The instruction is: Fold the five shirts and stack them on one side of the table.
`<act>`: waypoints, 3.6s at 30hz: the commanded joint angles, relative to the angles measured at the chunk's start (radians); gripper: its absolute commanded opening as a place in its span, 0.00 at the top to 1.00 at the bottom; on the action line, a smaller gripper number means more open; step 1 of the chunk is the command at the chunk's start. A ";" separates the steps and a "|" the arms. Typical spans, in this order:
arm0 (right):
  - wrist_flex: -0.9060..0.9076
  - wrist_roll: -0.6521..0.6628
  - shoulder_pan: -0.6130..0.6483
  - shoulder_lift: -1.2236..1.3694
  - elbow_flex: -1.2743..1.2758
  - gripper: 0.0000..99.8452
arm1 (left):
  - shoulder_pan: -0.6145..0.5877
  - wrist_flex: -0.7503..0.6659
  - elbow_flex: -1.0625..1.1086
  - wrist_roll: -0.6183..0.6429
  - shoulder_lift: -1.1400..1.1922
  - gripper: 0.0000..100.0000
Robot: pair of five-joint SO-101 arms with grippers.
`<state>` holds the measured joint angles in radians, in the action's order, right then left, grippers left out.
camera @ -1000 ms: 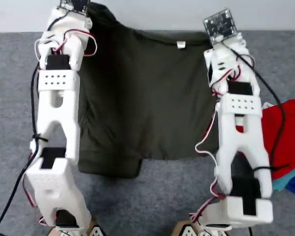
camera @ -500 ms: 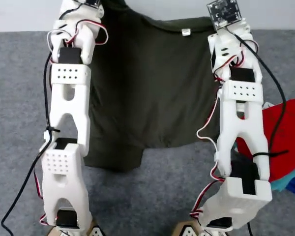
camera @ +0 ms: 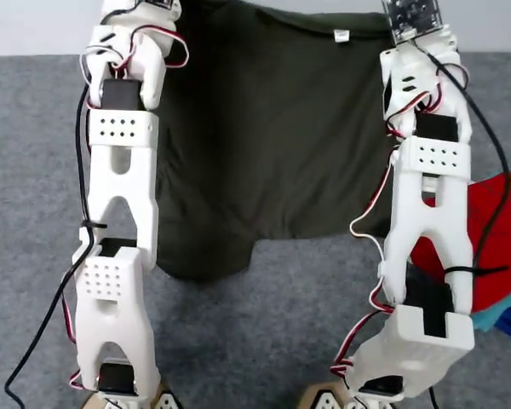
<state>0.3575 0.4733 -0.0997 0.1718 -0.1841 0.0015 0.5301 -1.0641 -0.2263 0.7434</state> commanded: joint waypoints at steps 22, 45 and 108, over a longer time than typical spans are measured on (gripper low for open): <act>0.125 0.098 -0.028 -0.010 -0.035 0.99 | 0.046 0.186 0.030 0.006 -0.018 1.00; 0.733 0.213 -0.004 -0.022 0.034 0.99 | -0.012 1.123 0.033 -0.252 -0.028 1.00; 0.983 0.295 -0.054 0.004 -0.118 0.83 | -0.084 1.034 0.802 -0.281 -0.608 0.92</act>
<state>1.3656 0.8309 -0.2102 0.1718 -0.2547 -0.0767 1.6563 -0.2309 -0.5869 0.1803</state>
